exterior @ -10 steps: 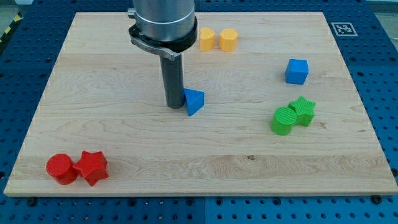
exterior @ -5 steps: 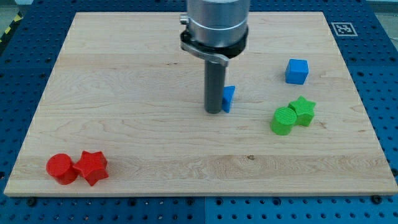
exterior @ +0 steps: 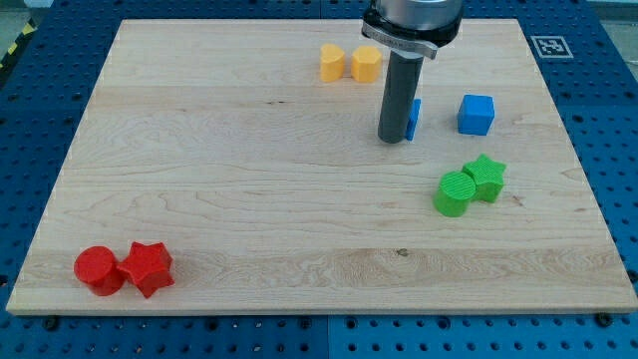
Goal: Slide the triangle to the top left of the cube
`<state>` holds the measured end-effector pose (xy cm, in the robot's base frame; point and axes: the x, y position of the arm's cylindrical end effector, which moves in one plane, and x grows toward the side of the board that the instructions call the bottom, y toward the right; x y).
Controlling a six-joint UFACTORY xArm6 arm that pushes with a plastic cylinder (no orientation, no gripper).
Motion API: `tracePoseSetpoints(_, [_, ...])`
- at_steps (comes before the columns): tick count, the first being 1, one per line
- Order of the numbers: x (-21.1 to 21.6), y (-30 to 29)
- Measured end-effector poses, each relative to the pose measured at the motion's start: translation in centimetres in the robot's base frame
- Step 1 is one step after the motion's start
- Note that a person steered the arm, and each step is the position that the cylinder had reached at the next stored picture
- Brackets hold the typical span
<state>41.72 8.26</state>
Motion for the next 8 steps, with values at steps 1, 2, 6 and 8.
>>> tracePoseSetpoints(1, [-1.7, 0.0])
tracePoseSetpoints(2, [-2.9, 0.2])
tracePoseSetpoints(6, [-2.0, 5.0])
tracePoseSetpoints(8, [1.8, 11.6])
